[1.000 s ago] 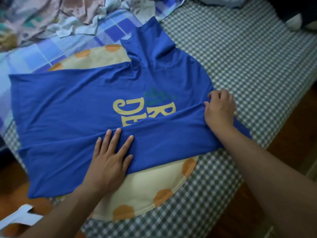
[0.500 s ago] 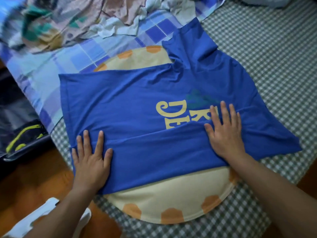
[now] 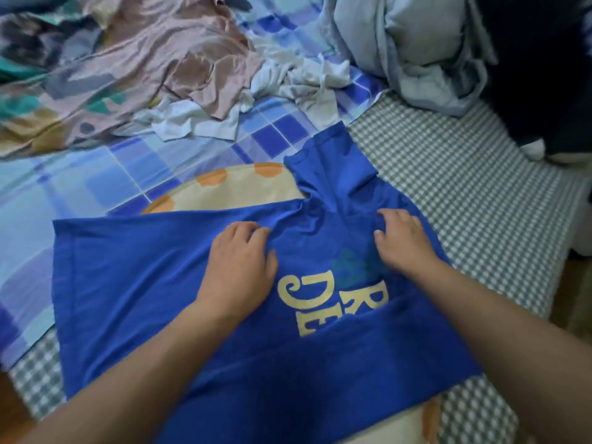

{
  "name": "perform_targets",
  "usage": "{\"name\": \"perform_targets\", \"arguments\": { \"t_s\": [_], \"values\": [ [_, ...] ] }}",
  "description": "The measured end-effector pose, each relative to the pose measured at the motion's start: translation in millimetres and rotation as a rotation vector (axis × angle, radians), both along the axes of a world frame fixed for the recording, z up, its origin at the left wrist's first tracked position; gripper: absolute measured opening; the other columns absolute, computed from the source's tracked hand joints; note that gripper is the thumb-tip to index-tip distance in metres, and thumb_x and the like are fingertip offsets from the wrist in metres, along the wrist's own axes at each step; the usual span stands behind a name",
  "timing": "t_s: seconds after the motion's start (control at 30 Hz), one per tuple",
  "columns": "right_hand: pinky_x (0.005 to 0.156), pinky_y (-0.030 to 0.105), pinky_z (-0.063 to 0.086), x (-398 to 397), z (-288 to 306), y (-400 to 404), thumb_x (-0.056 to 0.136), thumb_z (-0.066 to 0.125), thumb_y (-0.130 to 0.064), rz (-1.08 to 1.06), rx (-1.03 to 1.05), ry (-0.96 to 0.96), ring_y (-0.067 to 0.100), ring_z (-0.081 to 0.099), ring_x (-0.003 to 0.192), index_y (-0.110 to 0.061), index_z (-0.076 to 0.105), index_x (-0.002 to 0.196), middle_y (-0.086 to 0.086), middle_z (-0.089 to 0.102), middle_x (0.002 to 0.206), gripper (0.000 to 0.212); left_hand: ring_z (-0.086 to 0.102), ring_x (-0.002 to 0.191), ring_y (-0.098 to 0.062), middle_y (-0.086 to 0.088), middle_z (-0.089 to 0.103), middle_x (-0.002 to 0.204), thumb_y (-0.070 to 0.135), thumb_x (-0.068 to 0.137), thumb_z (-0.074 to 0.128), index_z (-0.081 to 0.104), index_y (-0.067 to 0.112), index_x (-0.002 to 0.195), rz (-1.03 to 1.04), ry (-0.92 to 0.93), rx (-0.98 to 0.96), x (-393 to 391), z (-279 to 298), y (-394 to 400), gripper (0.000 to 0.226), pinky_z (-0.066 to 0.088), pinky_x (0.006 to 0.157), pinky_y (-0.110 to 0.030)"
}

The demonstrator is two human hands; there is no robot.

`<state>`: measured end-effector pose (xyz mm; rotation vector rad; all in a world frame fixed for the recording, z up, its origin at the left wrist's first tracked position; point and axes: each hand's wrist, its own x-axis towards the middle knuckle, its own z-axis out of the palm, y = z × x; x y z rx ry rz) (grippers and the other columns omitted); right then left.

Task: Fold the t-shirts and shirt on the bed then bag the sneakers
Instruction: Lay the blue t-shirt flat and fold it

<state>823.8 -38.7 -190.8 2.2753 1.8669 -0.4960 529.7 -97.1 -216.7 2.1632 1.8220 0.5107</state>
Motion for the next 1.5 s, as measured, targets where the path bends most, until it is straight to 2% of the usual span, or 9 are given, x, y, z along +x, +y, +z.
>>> {"name": "perform_targets", "arguments": {
  "t_s": [0.37,0.57,0.8,0.97,1.1,1.17,1.27,1.37,1.5],
  "values": [
    [0.121,0.045,0.023,0.1,-43.8,148.3,0.102,0.046,-0.037,-0.041,0.090,0.178,0.035,0.030,0.146,-0.013,0.023,0.158,0.011,0.030,0.162,0.065,0.057,0.080,-0.040,-0.015,0.055,0.081,0.040,0.101,0.039,0.052,0.012,0.084,-0.024,0.451,-0.065,-87.3,-29.3,63.8,0.036,0.042,0.072,-0.050],
    [0.113,0.043,0.036,-10.5,-49.6,199.8,0.085,0.060,-0.058,-0.140,0.024,0.250,0.038,0.042,0.134,-0.016,0.049,0.145,0.012,0.043,0.148,0.074,0.055,0.091,-0.038,-0.017,0.061,0.094,0.022,0.089,0.049,0.057,0.010,0.087,0.379,0.539,-0.260,-65.7,-7.6,81.3,0.015,0.038,0.074,-0.046],
    [0.079,0.032,0.048,-3.9,-58.0,232.8,0.093,0.065,-0.022,-0.145,0.132,0.627,0.023,0.064,0.094,-0.015,0.064,0.103,0.002,0.067,0.097,0.011,0.053,0.110,-0.030,-0.004,0.063,0.110,0.057,0.095,0.052,0.066,0.023,0.111,0.040,0.018,-0.339,63.9,-14.9,150.3,0.039,0.045,0.094,-0.046],
    [0.080,0.035,0.051,16.0,-58.5,236.5,0.092,0.065,-0.021,-0.256,0.246,0.821,0.020,0.062,0.081,-0.013,0.060,0.092,0.003,0.066,0.089,0.009,0.062,0.100,-0.033,-0.002,0.068,0.099,0.069,0.091,0.052,0.062,0.018,0.100,0.409,-0.192,-0.515,101.1,-28.1,185.6,0.053,0.049,0.089,-0.047],
    [0.085,0.033,0.053,18.2,-45.7,243.9,0.095,0.066,-0.010,-0.238,0.143,0.974,0.018,0.066,0.087,-0.018,0.063,0.097,0.006,0.071,0.098,0.009,0.047,0.130,-0.040,-0.019,0.051,0.136,0.048,0.088,0.071,0.034,0.011,0.135,0.636,-0.244,-0.553,127.5,-25.0,215.5,0.070,0.041,0.102,-0.047],
    [0.081,0.032,0.052,20.0,-35.8,244.4,0.095,0.066,-0.008,-0.218,0.088,1.010,0.017,0.064,0.086,-0.018,0.062,0.094,0.007,0.070,0.095,0.011,0.058,0.116,-0.041,-0.018,0.059,0.124,0.030,0.084,0.071,0.042,0.012,0.125,0.707,-0.305,-0.540,120.8,-37.1,223.7,0.054,0.051,0.094,-0.047],
    [0.076,0.030,0.050,22.8,-16.7,236.4,0.093,0.067,-0.007,-0.169,0.100,1.026,0.014,0.064,0.082,-0.020,0.063,0.090,0.004,0.070,0.092,0.014,0.058,0.070,-0.026,-0.008,0.058,0.075,0.011,0.070,0.072,0.050,0.014,0.078,0.789,-0.900,-0.571,101.8,-34.0,225.6,0.024,0.054,0.065,-0.039],
    [0.077,0.026,0.052,26.7,15.0,213.3,0.092,0.066,0.003,-0.127,0.195,1.165,0.009,0.065,0.080,-0.017,0.063,0.089,-0.003,0.071,0.084,0.020,0.065,0.072,-0.017,-0.003,0.066,0.080,0.004,0.091,0.070,0.056,0.015,0.086,0.640,-1.297,-0.497,94.7,2.2,201.6,0.018,0.055,0.064,-0.029],
    [0.082,0.025,0.054,55.0,57.4,136.2,0.086,0.065,0.013,-0.060,0.178,1.307,0.013,0.069,0.091,-0.013,0.065,0.096,-0.002,0.074,0.093,0.028,0.064,0.077,-0.009,0.008,0.070,0.083,-0.001,0.088,0.073,0.056,0.017,0.082,0.201,-1.215,-0.422,75.4,43.6,134.3,0.026,0.050,0.070,-0.024]
  ]
}}
